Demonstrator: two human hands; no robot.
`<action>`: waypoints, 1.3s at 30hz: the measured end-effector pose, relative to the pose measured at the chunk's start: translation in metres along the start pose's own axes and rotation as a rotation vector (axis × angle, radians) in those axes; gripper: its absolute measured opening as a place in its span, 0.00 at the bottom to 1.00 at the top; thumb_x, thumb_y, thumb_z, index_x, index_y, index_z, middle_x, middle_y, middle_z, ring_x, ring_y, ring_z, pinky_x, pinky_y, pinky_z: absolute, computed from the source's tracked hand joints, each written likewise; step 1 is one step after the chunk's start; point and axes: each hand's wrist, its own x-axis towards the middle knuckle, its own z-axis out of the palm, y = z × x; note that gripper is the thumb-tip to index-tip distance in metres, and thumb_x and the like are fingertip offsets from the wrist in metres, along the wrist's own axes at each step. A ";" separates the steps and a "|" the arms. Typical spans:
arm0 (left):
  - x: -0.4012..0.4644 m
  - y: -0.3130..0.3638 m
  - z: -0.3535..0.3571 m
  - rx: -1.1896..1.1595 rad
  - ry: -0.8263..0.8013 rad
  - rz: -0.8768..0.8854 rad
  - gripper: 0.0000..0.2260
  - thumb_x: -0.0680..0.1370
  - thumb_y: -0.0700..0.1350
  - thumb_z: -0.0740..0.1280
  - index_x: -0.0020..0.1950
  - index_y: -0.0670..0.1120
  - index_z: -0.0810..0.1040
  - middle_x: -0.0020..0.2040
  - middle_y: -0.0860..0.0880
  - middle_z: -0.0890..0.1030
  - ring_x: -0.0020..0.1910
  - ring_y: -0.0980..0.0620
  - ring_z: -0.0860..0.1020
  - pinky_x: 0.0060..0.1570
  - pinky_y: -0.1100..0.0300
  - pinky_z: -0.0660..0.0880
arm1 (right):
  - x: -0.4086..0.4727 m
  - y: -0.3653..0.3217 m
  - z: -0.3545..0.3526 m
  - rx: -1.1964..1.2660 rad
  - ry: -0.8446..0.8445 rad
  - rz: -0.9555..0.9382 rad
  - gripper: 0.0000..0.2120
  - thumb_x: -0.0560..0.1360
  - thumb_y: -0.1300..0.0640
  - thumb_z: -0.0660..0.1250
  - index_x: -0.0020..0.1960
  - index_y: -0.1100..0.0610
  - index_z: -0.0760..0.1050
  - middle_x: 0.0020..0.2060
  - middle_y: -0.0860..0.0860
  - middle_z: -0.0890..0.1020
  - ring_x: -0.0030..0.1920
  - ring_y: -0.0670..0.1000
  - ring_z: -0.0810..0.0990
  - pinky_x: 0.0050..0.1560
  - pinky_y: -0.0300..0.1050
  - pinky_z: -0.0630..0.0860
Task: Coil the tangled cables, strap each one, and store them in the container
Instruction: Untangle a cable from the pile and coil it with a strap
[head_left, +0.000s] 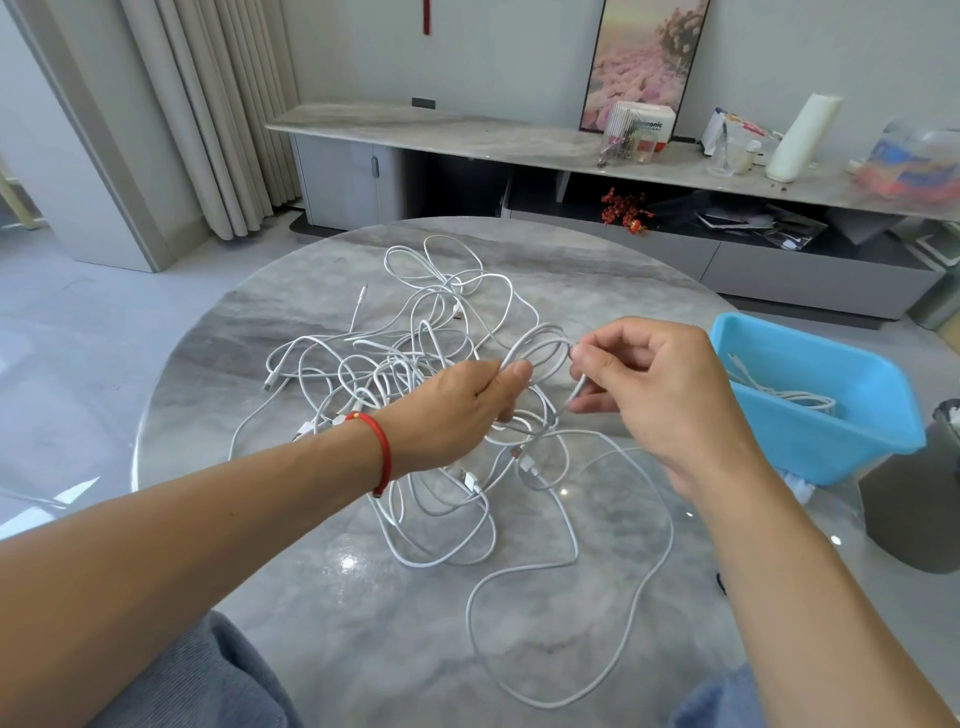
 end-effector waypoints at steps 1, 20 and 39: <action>0.000 0.000 0.000 -0.021 -0.017 0.001 0.26 0.82 0.64 0.51 0.45 0.48 0.80 0.23 0.62 0.71 0.23 0.62 0.70 0.24 0.72 0.64 | -0.001 -0.001 0.003 0.086 0.015 0.029 0.06 0.78 0.62 0.73 0.43 0.55 0.84 0.33 0.53 0.85 0.32 0.53 0.86 0.44 0.53 0.86; -0.007 0.011 0.001 -0.147 -0.290 0.093 0.17 0.85 0.54 0.53 0.46 0.44 0.71 0.25 0.58 0.70 0.23 0.61 0.68 0.27 0.72 0.65 | -0.002 -0.002 0.012 0.309 -0.054 0.120 0.07 0.82 0.64 0.67 0.54 0.59 0.85 0.44 0.58 0.87 0.39 0.51 0.85 0.43 0.40 0.83; 0.010 0.022 -0.009 -0.960 0.193 -0.092 0.15 0.84 0.58 0.56 0.45 0.48 0.65 0.27 0.50 0.58 0.20 0.54 0.57 0.20 0.63 0.64 | -0.016 -0.002 0.023 -0.354 -0.673 0.044 0.11 0.82 0.49 0.65 0.48 0.53 0.84 0.40 0.42 0.87 0.47 0.52 0.84 0.56 0.56 0.79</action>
